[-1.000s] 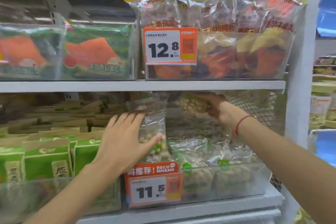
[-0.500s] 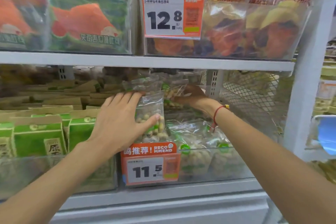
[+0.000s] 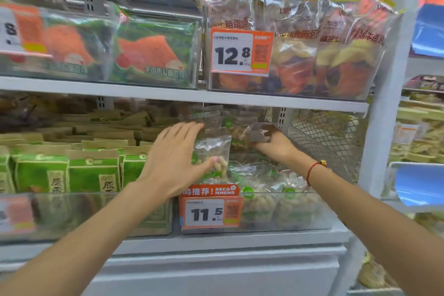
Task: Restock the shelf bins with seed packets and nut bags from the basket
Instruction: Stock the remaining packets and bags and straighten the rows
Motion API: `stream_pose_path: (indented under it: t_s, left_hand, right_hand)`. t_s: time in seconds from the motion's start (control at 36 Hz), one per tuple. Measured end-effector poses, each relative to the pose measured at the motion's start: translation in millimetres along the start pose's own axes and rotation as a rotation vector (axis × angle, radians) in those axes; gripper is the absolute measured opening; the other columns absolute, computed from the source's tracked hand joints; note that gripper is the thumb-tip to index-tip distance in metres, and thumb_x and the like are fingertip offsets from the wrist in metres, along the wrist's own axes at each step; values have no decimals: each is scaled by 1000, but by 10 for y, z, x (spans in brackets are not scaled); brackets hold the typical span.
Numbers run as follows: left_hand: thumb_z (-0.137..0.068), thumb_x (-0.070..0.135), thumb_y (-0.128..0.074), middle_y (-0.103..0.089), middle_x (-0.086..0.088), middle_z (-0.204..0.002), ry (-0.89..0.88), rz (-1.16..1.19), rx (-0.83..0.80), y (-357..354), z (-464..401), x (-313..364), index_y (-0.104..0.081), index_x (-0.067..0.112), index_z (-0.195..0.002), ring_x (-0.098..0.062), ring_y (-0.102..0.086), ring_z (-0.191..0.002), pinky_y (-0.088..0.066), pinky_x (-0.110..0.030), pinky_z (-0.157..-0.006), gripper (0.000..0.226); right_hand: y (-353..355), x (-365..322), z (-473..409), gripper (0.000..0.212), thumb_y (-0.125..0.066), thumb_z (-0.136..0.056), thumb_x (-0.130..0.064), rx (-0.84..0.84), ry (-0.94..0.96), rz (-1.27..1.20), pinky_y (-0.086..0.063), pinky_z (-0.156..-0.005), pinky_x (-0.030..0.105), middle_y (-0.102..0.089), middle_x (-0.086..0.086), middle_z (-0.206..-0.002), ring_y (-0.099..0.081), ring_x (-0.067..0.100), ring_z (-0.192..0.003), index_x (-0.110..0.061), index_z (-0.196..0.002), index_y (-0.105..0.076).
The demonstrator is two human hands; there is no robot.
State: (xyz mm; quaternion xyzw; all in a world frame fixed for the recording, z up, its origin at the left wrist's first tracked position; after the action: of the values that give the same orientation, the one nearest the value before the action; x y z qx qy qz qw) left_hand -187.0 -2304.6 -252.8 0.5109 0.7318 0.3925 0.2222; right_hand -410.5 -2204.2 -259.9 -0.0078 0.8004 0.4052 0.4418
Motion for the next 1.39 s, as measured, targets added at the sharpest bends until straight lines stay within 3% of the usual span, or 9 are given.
stream_pose_path:
  t_s: [0.19,0.39,0.47,0.72,0.92,1.0,1.11,1.25,1.39]
  left_hand:
    - [-85,42,-62,-46,11,-139,-67,103,118,243,608,-30,-43,28,-136,-7,-37,-129,-18,-22,-107,56]
    - [-86,41,-52,-59,14,-118,3,225,81,312,1437,-214,-57,28,-118,-10,-53,-110,-46,-30,-86,35]
    - [-91,41,-54,-60,23,-107,164,260,-105,205,1841,-410,-60,36,-112,-3,-57,-100,-44,-26,-73,23]
    - [-94,42,-48,-59,17,-119,559,268,-841,-807,3365,-1300,-56,38,-117,-10,-57,-108,-45,-30,-89,24]
    - [-97,32,-44,-58,2,-126,749,330,-1214,-1475,4521,-1477,-61,29,-114,-19,-57,-112,-45,-33,-96,24]
    - [-93,33,-51,-54,2,-131,800,257,-1308,-1580,4865,-1459,-57,31,-117,-17,-53,-117,-43,-29,-97,25]
    - [-83,43,-63,-43,-2,-140,651,58,-1468,-1593,5118,-1457,-39,26,-139,-24,-43,-127,-38,-34,-103,63]
    - [-68,50,-79,-26,-2,-153,597,176,-1720,-1582,5110,-1453,-27,24,-147,-27,-31,-138,-30,-44,-112,98]
    - [-77,29,-73,-14,1,-158,515,268,-1919,-1560,5028,-1396,-20,33,-149,-23,-21,-143,-25,-41,-114,89]
  right_hand:
    - [13,-524,1104,37,-66,-86,-20,105,317,160,-49,-90,35,-60,-7,-110,-57,11,-97,-24,-121,-55]
    - [-626,-943,1886,21,-63,-87,-33,-320,570,463,-49,-73,30,-60,-22,-91,-55,-2,-83,-33,-108,-62]
    - [-1047,-935,2028,27,-56,-91,-40,-609,610,650,-47,-85,32,-61,-16,-112,-54,6,-102,-36,-118,-58]
    - [-2579,-131,2435,34,-47,-98,-33,-1158,380,820,-41,-92,32,-58,-4,-122,-51,18,-114,-27,-131,-50]
    - [-3342,843,2944,53,-46,-98,-22,-1149,175,710,-38,-103,38,-33,7,-150,-36,27,-133,-17,-147,-27]
    - [-3528,1053,3202,72,-46,-93,-6,-1014,282,793,-21,-116,40,-12,10,-159,-14,27,-145,-15,-152,-5]
    - [-3672,1168,3405,89,-45,-88,3,-948,478,982,-4,-119,42,12,7,-159,7,28,-147,-16,-149,17]
    - [-3837,1106,3363,80,-63,-81,-9,-812,618,1131,-27,-110,39,-39,15,-140,-32,31,-132,-1,-147,-18]
    - [-3717,1146,3278,32,-81,-66,-27,-812,481,1076,-43,-85,33,-62,5,-103,-52,24,-105,-16,-93,-67]
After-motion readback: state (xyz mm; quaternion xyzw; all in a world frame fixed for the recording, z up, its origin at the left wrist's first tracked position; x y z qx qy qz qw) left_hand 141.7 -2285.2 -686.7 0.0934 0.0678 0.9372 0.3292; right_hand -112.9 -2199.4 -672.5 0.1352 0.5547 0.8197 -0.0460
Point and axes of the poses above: each hand's wrist, its own z-axis away from the middle knuckle, its own y-axis out of the back of the hand, x = y × z, the point moved 4 cm from there along -z, towards the middle knuckle
